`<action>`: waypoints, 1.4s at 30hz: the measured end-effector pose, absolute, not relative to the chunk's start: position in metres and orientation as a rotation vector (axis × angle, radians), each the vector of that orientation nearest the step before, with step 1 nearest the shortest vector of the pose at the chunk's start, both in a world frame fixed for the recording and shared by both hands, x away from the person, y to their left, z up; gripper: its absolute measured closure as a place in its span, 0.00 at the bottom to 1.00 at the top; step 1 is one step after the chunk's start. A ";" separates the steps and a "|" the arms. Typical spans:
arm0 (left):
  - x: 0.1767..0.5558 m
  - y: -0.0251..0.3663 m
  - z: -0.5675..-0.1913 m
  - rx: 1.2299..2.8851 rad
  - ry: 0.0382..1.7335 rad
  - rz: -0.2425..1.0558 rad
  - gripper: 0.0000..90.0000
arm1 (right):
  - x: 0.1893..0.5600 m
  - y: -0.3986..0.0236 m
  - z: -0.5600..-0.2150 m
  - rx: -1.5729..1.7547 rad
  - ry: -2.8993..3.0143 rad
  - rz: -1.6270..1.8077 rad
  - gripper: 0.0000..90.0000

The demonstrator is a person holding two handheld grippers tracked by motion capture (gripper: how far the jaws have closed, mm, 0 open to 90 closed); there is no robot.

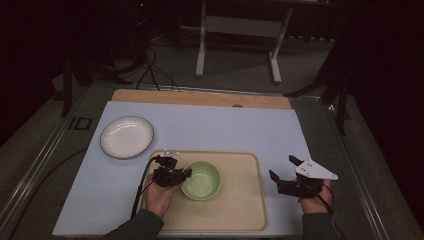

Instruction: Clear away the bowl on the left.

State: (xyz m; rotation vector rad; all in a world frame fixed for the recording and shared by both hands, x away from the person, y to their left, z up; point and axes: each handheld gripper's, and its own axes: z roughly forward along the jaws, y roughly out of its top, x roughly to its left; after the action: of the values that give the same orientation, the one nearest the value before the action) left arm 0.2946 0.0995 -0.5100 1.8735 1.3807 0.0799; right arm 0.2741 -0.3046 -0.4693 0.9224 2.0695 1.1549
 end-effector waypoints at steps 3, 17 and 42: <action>0.294 0.098 -0.511 1.883 1.378 0.076 0.91 | 0.274 -0.304 -0.469 0.922 2.070 1.153 0.16; 0.290 0.111 -0.485 1.886 1.280 0.287 0.64 | 0.274 -0.304 -0.469 0.921 2.068 1.153 0.16; 0.287 0.191 -0.445 1.757 1.307 0.587 0.48 | 0.274 -0.305 -0.469 0.928 2.066 1.156 0.16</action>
State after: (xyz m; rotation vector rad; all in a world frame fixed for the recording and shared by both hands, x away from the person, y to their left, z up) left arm 0.2871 0.1909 -0.4450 1.7571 1.3073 0.5874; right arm 0.2740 -0.3049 -0.4693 0.9277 2.0655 1.1563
